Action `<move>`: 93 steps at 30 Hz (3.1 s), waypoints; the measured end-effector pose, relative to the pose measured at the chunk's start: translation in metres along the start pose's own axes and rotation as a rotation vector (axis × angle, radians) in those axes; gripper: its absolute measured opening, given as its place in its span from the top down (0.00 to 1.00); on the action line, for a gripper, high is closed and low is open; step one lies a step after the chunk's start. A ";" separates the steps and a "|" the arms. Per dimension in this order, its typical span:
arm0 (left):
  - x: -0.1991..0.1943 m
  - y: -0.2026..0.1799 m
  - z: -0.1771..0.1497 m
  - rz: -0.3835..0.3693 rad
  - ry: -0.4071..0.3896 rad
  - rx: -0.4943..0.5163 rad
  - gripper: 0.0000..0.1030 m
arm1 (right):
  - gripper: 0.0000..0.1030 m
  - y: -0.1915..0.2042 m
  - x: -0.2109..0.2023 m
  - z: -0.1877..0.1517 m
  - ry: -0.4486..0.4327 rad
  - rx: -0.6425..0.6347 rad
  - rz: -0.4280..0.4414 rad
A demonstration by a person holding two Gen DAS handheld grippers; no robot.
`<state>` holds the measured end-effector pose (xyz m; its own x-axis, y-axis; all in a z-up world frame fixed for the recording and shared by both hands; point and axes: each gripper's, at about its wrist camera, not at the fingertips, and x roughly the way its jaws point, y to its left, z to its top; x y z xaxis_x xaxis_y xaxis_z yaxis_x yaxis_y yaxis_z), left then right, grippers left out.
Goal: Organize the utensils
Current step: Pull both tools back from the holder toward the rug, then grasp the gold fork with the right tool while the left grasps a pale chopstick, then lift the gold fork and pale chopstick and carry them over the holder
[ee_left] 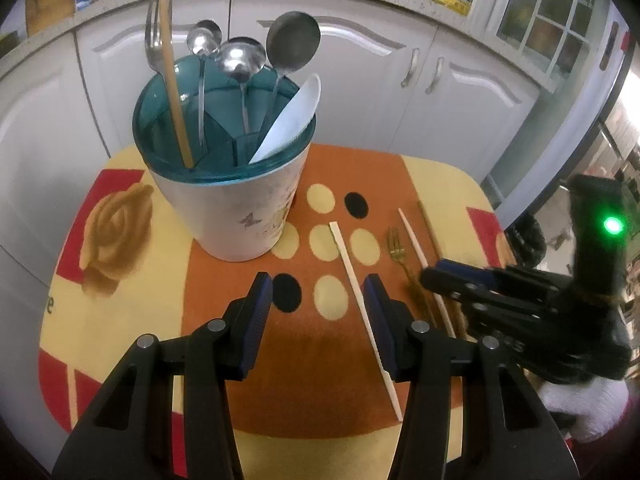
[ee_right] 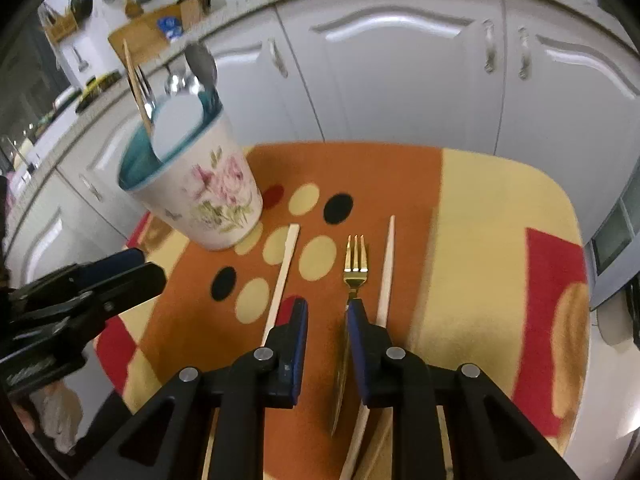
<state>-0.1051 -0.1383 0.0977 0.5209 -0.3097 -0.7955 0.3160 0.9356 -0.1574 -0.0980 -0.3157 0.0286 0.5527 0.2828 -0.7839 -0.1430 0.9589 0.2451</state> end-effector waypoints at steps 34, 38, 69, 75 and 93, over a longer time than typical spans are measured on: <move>0.105 -0.033 0.020 0.029 0.140 -0.036 0.64 | 0.94 -0.033 0.029 -0.010 0.010 0.074 0.065; 0.108 -0.033 0.017 0.019 0.144 0.003 0.94 | 0.95 -0.035 0.028 -0.011 0.011 0.088 0.089; 0.084 -0.022 -0.006 -0.028 0.218 0.145 0.93 | 0.86 -0.011 0.033 -0.013 0.070 -0.020 0.093; 0.062 0.006 -0.002 -0.144 0.195 0.049 0.94 | 0.98 -0.011 0.019 -0.013 0.056 -0.012 0.097; -0.066 0.046 0.048 -0.278 -0.092 -0.070 0.94 | 0.98 0.030 -0.068 0.023 -0.163 -0.062 0.184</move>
<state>-0.0867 -0.0832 0.1710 0.4931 -0.5664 -0.6603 0.4026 0.8214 -0.4039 -0.1213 -0.3071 0.1026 0.6369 0.4501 -0.6259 -0.3011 0.8926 0.3355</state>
